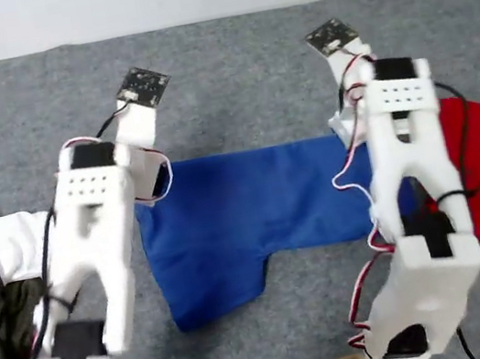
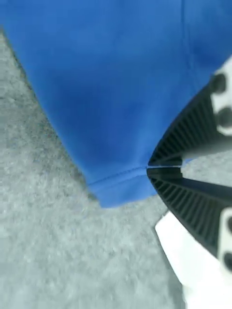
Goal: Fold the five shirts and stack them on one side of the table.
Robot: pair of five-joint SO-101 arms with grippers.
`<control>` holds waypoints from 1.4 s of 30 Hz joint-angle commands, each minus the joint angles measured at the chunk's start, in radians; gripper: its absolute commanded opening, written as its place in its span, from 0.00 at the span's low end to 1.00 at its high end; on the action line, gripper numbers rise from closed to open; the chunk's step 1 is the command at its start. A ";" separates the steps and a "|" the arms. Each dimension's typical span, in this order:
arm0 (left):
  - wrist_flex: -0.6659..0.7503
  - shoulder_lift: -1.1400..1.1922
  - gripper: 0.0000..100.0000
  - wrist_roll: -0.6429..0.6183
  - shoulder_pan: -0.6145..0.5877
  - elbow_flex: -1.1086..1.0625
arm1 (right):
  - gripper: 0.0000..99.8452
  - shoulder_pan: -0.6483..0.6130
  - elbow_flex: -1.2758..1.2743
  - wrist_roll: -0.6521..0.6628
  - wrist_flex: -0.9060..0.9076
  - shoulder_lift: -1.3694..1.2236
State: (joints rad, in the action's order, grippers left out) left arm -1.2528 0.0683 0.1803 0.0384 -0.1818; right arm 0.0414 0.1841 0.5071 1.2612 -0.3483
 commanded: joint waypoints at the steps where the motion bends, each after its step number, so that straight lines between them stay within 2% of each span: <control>1: -0.008 0.135 0.01 -0.015 -0.003 0.133 | 0.04 -0.019 0.052 -0.021 -0.081 -0.059; 7: -0.157 0.407 0.01 -0.009 -0.008 0.390 | 0.04 -0.010 0.054 -0.017 -0.140 -0.185; 14: -0.311 0.672 0.01 -0.006 -0.101 0.737 | 0.04 0.051 0.054 -0.015 -0.220 -0.242; 18: -0.417 0.770 0.01 0.041 -0.130 0.928 | 0.04 0.076 0.058 -0.015 -0.254 -0.236; 22: -0.503 0.810 0.01 0.049 -0.118 1.082 | 0.04 0.071 0.147 -0.003 -0.209 -0.234; 28: -0.503 0.721 0.01 0.052 -0.087 1.096 | 0.04 0.070 0.301 -0.008 -0.058 -0.234; 34: -0.500 0.677 0.01 0.057 -0.049 0.961 | 0.04 0.056 0.341 -0.005 0.104 -0.236; 42: -0.483 0.813 0.01 0.060 -0.043 0.900 | 0.04 0.130 0.342 -0.003 -0.076 -0.331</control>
State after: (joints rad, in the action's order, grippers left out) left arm -1.7238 0.8600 0.2232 -0.0092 0.7158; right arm 0.1320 0.4757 0.4979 1.2536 -0.6674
